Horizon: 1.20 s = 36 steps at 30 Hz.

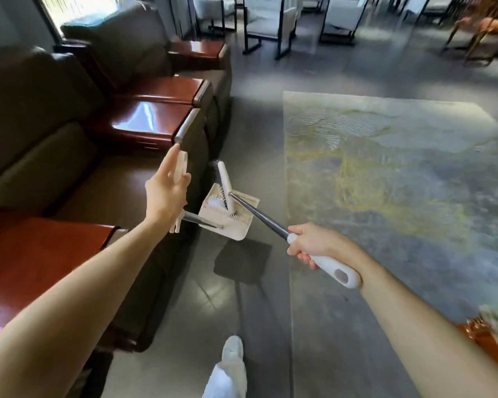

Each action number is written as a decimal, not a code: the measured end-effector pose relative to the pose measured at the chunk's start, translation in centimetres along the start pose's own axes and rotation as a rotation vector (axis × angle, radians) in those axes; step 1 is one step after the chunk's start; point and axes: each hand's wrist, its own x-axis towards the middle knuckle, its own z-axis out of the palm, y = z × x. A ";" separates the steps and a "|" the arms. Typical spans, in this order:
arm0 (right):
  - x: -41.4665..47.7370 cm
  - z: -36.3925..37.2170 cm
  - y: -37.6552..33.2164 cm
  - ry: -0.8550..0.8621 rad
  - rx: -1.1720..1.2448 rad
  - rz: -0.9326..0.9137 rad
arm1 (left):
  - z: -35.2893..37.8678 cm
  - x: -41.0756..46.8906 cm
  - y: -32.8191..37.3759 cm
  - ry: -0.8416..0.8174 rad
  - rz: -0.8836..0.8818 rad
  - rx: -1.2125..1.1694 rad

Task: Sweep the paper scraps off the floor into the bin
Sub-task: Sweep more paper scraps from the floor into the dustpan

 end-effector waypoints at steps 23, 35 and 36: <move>58.3 -43.4 -30.9 0.028 0.188 0.064 | 39.0 72.1 -1.0 -0.087 0.097 0.058; 93.7 -68.4 -50.4 0.026 0.207 0.045 | 62.3 112.2 -2.0 -0.076 0.111 0.018; 96.4 -70.7 -51.8 0.034 0.220 0.045 | 64.3 115.4 -1.7 -0.081 0.091 -0.008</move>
